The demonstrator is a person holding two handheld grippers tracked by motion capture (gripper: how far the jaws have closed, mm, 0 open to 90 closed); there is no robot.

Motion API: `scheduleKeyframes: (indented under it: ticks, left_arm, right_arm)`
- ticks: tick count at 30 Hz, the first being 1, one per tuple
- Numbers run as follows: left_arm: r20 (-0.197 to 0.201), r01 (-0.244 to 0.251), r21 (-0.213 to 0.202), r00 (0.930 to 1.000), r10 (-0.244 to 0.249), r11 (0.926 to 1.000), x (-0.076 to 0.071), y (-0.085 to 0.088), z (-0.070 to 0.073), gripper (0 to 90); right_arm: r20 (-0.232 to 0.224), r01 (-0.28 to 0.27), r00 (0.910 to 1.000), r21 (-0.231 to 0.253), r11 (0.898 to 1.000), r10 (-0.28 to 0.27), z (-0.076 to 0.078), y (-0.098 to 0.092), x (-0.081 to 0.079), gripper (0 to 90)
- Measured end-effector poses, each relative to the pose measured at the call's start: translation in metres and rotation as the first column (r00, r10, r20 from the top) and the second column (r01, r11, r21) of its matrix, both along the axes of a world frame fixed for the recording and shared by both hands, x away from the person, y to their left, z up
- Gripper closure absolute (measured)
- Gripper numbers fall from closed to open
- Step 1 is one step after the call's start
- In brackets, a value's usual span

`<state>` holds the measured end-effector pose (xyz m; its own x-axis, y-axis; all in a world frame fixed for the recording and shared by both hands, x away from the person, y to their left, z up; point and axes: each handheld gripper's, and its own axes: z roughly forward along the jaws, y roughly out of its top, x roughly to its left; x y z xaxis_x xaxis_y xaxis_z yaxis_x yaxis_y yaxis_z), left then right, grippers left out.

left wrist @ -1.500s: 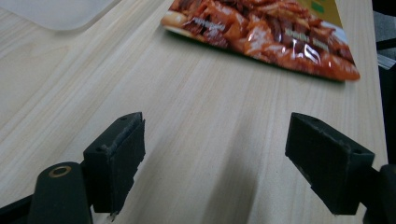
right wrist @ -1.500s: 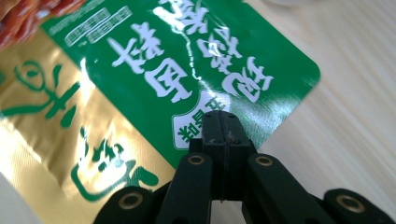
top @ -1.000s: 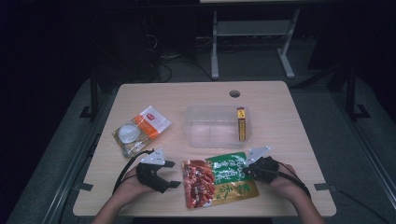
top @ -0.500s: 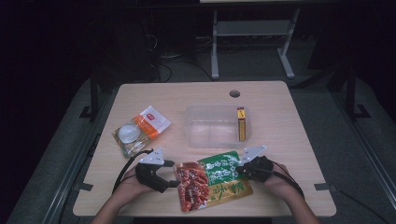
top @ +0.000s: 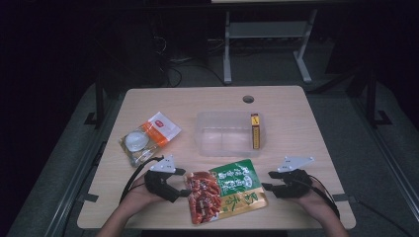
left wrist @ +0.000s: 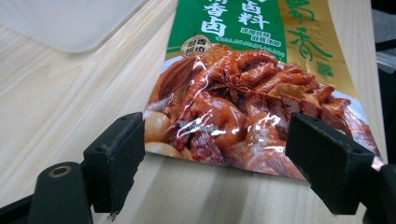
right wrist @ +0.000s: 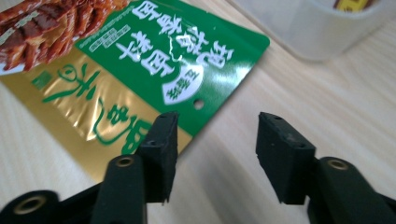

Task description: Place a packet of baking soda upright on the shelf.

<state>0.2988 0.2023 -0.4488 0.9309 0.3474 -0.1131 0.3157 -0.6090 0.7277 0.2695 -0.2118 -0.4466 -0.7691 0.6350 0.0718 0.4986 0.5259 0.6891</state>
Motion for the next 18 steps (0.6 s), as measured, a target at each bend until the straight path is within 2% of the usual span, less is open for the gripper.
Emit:
scheduleKeyframes:
  ticks: [2, 5, 7, 13, 15, 16, 18]
  left_arm:
    - [-0.008, 0.005, 0.004, 1.0, -0.005, 1.0, 0.004, -0.005, 0.002, 18.4]
    - [0.014, 0.017, 0.039, 0.9998, -0.018, 0.9991, 0.009, -0.014, 0.006, 17.4]
    - [-0.004, 0.024, 0.028, 0.9997, -0.023, 0.9993, 0.013, -0.02, 0.007, 16.4]
    - [-0.036, 0.058, 0.056, 0.9978, -0.056, 0.9967, 0.028, -0.04, 0.007, 13.5]
    - [-0.043, 0.059, 0.053, 0.9975, -0.056, 0.9969, 0.034, -0.048, 0.004, 13.2]
    - [-0.059, 0.074, 0.06, 0.9958, -0.07, 0.9955, 0.036, -0.051, 0.002, 13.2]
    - [-0.06, 0.093, 0.07, 0.9942, -0.089, 0.9932, 0.038, -0.059, -0.001, 13.2]
  right_arm:
    - [-0.001, 0.015, 0.9999, 0.006, 1.0, -0.015, -0.001, -0.004, -0.006, 44.5]
    - [0.004, 0.031, 0.9995, 0.016, 0.999, -0.031, -0.003, -0.009, -0.012, 42.0]
    - [0.003, 0.031, 0.9995, 0.013, 0.999, -0.031, -0.004, -0.012, -0.012, 41.5]
    - [0.002, 0.044, 0.999, 0.028, 0.999, -0.044, -0.006, -0.016, -0.006, 40.5]
    - [0.004, 0.044, 0.999, 0.031, 0.999, -0.044, -0.006, -0.017, -0.005, 40.5]
    - [0.007, 0.041, 0.9991, 0.033, 0.999, -0.041, -0.007, -0.017, -0.005, 40.4]
    - [0.002, 0.045, 0.999, 0.034, 0.998, -0.045, -0.007, -0.018, -0.004, 40.4]
